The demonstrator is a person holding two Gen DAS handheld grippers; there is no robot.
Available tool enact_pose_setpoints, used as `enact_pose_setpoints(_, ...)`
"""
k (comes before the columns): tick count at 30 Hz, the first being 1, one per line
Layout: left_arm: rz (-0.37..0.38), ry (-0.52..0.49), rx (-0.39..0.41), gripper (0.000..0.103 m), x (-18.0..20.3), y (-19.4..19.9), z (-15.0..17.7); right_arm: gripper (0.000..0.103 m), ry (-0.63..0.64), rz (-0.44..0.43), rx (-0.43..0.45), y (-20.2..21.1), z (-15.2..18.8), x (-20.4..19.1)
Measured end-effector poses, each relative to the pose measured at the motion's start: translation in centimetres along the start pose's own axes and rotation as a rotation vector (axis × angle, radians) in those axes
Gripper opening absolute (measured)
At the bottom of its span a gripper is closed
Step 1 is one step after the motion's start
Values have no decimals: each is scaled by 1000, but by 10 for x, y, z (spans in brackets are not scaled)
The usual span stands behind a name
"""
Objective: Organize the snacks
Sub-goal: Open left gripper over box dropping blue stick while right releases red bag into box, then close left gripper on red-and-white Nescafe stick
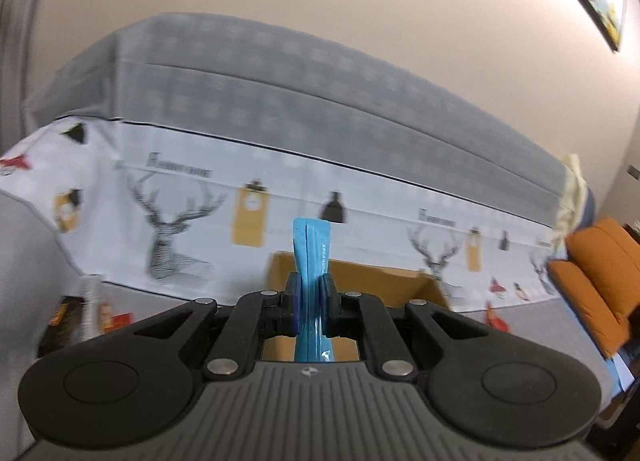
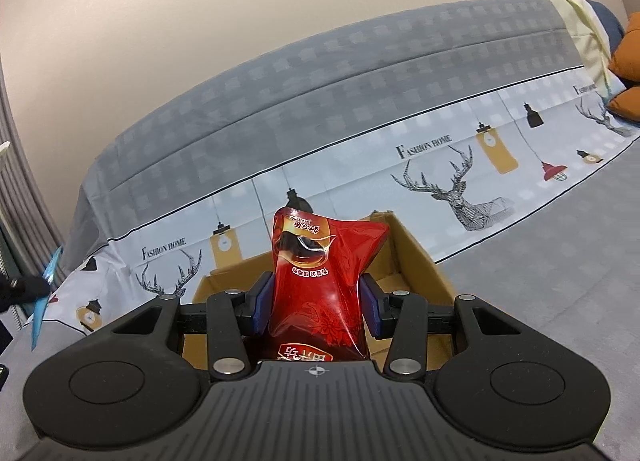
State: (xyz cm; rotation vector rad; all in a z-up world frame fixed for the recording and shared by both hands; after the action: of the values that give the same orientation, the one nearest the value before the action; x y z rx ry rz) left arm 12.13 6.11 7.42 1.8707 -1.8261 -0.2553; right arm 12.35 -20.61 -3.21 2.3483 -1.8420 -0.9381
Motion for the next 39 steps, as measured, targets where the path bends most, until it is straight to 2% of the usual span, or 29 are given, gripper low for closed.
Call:
enact_pose_setpoints(6,48,-47,-18,9,41,-20,1,48,-8,28,3,-1,-2,4)
enact_pose_setpoints(13,79,-73,-28,9,69,-33,4,48,-9,36,0,-1,-2,7)
enact_pose_setpoints(31,120,-99,-30,11,100,-41,1,48,-11,36,2,1,-2,9)
enact_pose_setpoints(34,125,-89,-34,18,99,-41,-2,57,-11,57,-3,0,-2,10)
enact_pose_setpoints(35,129,-90,-34,25,99,-40,-3,64,-16,60,-7,-1,-3,10)
enact_pose_setpoints(36,129,-92,-28,26,98,-38,-3,68,-19,55,-5,-1,-3,10)
enact_pose_setpoints(39,115,-98,-14,26,90,-30,-5,68,-12,49,-9,-1,-2,8)
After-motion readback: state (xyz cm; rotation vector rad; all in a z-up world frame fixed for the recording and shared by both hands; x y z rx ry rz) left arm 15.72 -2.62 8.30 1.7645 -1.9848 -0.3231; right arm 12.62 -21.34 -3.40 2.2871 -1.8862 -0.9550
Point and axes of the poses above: each gripper's, at about its wrist camera, not at the fingertips, and y roughly against the way its jaws point, x to its right, z to its underside, the point moved 5 cm from there along -y, roughly the way its jaws point, and after that the axes turned 4 degrees about -y, right-handed, at the moved point
